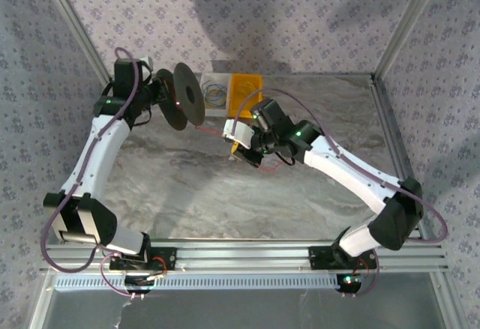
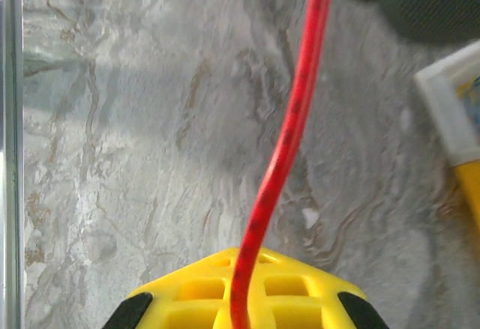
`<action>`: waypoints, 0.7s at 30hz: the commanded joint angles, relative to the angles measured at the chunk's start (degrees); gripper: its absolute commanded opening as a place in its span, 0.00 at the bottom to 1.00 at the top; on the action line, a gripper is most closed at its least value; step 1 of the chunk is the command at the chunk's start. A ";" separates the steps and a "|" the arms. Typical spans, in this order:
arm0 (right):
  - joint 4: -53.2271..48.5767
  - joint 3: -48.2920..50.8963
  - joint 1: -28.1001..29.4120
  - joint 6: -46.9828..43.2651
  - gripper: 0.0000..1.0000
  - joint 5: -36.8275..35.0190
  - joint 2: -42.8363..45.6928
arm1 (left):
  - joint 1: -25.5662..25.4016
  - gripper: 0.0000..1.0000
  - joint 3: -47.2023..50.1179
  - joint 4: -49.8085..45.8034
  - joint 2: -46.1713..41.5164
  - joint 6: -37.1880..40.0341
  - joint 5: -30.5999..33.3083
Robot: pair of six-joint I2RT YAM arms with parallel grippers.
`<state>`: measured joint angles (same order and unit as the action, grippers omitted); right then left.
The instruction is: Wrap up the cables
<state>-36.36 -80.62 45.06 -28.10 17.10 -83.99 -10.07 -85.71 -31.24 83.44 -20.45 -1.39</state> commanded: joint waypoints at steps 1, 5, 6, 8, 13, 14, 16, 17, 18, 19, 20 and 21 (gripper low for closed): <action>-4.77 -6.49 1.15 -4.81 0.00 -1.30 1.63 | -2.73 0.00 -4.73 -1.11 1.37 6.18 6.35; -4.95 -12.91 1.54 -8.01 0.00 -0.85 0.28 | -6.65 0.00 -7.47 -5.68 4.13 11.03 7.66; -5.19 -14.81 1.61 -8.96 0.00 -1.14 -0.56 | -7.71 0.00 -7.98 -6.82 4.62 12.26 8.40; -5.33 -17.58 1.42 -10.47 0.00 -1.99 -2.02 | -9.48 0.00 -8.26 -9.01 5.14 14.45 9.24; -6.55 -24.93 -0.53 -13.60 0.00 -3.09 -6.49 | -12.44 0.00 -7.94 -12.81 5.46 18.47 9.39; -6.62 -26.17 -1.27 -14.10 0.00 -2.91 -7.23 | -12.97 0.00 -7.79 -13.59 5.44 19.36 9.42; -6.61 -28.21 -2.87 -14.67 0.00 -2.24 -8.39 | -13.69 0.00 -7.25 -14.81 5.27 20.54 9.52; -6.71 -29.26 -3.80 -14.94 0.00 -1.72 -9.00 | -13.96 0.00 -6.96 -15.25 5.07 21.21 9.31; -6.80 -30.11 -4.75 -15.19 0.00 -1.33 -9.60 | -14.25 0.00 -6.46 -15.79 4.86 21.84 9.22; -6.81 -30.84 -5.64 -15.29 0.00 -0.96 -10.15 | -14.39 0.00 -6.04 -16.04 4.57 22.21 9.02; -7.05 -31.69 -6.66 -15.36 0.00 -0.64 -10.79 | -14.52 0.00 -5.59 -16.42 4.37 22.68 8.37; -7.15 -32.46 -7.63 -15.54 0.00 -0.36 -11.32 | -14.63 0.00 -5.14 -16.64 4.06 23.08 7.96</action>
<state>-44.07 -108.66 39.83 -41.65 15.03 -94.67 -24.18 -91.55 -45.95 89.06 -1.48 6.04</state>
